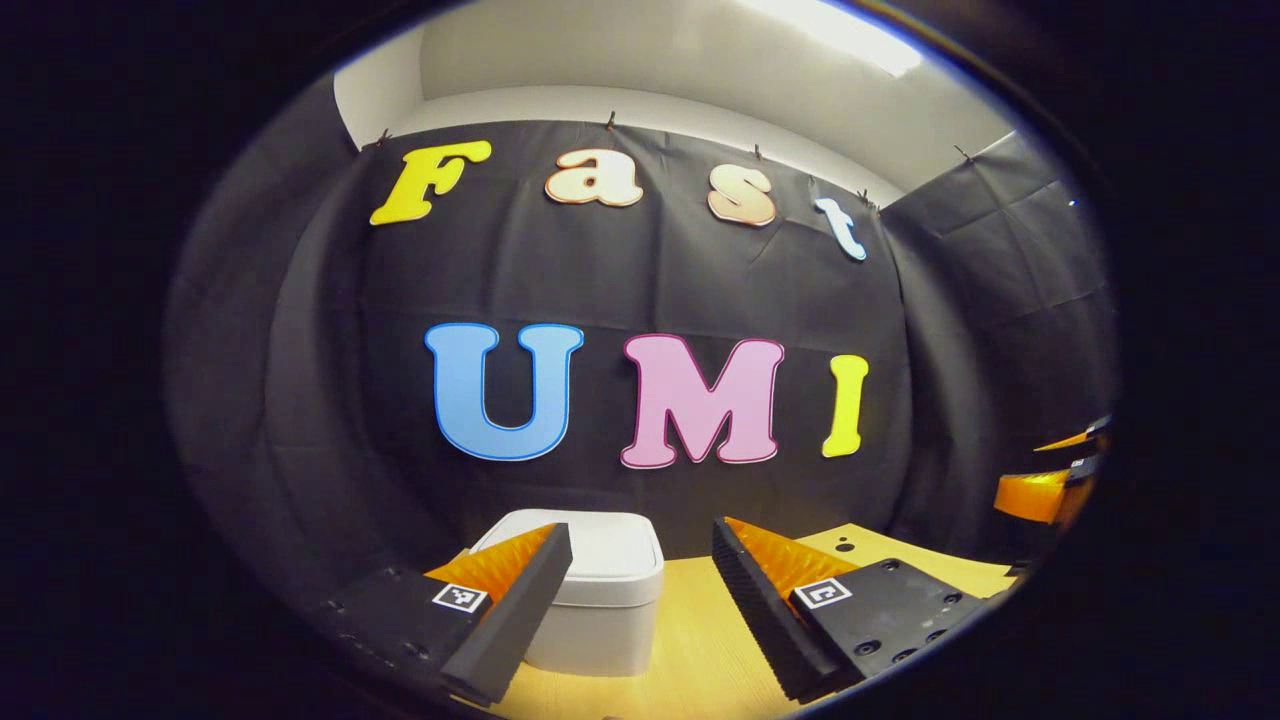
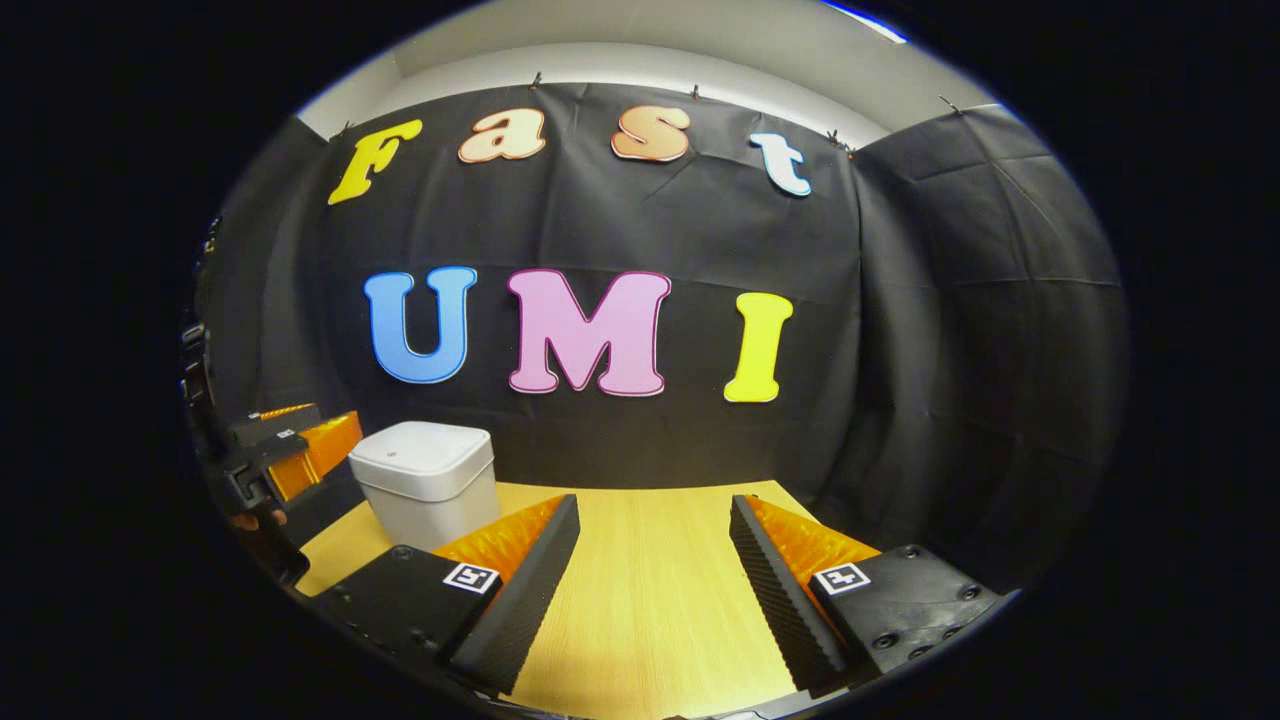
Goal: Press the lid of the desktop garbage bin to open it, pick up the crumpled paper on the desktop and throw it into the bin, then pick up the pop can on the desktop and drop it into the bin, and finally close the garbage bin lid.
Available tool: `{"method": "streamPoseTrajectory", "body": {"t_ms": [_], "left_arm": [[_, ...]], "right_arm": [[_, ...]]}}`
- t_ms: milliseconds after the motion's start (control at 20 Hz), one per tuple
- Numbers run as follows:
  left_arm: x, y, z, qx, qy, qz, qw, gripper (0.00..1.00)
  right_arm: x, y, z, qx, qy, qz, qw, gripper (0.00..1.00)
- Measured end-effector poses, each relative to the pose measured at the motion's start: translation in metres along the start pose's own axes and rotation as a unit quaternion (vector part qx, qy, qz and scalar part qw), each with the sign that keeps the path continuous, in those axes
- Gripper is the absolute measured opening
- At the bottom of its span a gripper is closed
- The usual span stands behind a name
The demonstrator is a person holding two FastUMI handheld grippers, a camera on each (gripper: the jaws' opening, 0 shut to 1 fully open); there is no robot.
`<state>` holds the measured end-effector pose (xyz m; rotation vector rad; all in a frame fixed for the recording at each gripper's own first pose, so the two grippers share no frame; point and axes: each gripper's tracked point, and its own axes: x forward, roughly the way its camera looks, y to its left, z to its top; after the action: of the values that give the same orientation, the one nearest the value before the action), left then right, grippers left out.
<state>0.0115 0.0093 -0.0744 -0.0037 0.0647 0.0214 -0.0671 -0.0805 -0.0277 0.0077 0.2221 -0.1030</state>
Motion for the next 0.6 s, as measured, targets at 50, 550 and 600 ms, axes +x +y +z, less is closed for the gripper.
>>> {"method": "streamPoseTrajectory", "body": {"t_ms": [50,550,600], "left_arm": [[-0.009,-0.003,0.003,-0.002,-0.002,0.000,1.000,0.95],[-0.058,-0.032,0.023,-0.027,-0.033,0.056,0.998,0.95],[-0.057,-0.036,0.022,-0.019,-0.030,0.052,0.998,0.95]], "right_arm": [[-0.002,0.006,0.005,0.008,-0.007,0.010,1.000,0.98],[-0.007,-0.006,0.031,0.019,-0.078,0.074,0.994,0.98],[-0.006,-0.004,0.032,0.023,-0.080,0.077,0.993,0.97]]}}
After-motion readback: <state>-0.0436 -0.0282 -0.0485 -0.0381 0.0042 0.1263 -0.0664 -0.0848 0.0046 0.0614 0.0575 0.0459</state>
